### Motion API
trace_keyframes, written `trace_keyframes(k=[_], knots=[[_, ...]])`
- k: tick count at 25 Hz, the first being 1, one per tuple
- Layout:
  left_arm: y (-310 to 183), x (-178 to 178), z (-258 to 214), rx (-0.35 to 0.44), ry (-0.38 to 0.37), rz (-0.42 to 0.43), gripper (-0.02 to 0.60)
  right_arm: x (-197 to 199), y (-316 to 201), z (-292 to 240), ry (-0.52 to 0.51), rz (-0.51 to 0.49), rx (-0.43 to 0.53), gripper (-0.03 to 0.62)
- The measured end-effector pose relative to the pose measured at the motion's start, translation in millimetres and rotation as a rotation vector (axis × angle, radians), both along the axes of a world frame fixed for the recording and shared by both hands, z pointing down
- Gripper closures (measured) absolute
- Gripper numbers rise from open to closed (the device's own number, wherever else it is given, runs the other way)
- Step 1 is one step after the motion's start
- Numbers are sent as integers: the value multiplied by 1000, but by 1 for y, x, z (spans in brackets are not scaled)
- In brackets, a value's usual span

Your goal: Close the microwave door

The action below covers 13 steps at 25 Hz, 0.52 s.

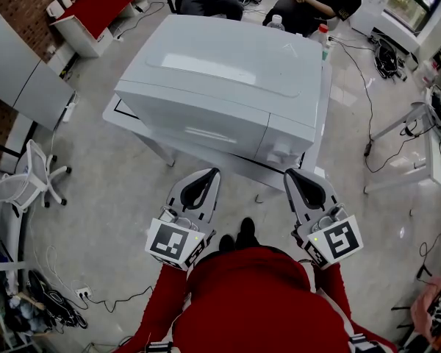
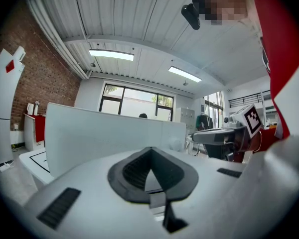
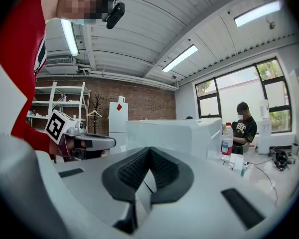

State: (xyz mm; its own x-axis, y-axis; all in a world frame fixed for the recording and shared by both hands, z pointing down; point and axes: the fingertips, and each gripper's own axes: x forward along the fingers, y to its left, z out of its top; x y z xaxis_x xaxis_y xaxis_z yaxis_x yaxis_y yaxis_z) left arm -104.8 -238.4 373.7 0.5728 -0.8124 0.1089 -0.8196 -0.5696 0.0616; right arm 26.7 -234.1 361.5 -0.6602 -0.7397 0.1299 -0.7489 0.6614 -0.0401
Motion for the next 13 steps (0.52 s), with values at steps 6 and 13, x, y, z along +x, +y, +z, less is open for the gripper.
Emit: trace_keyframes(k=[6, 13], knots=[[0, -3, 1, -3, -6, -6, 572, -1, 0, 2, 2, 6, -4, 582], [1, -3, 5, -9, -11, -2, 572, 1, 1, 4, 23, 16, 1, 582]])
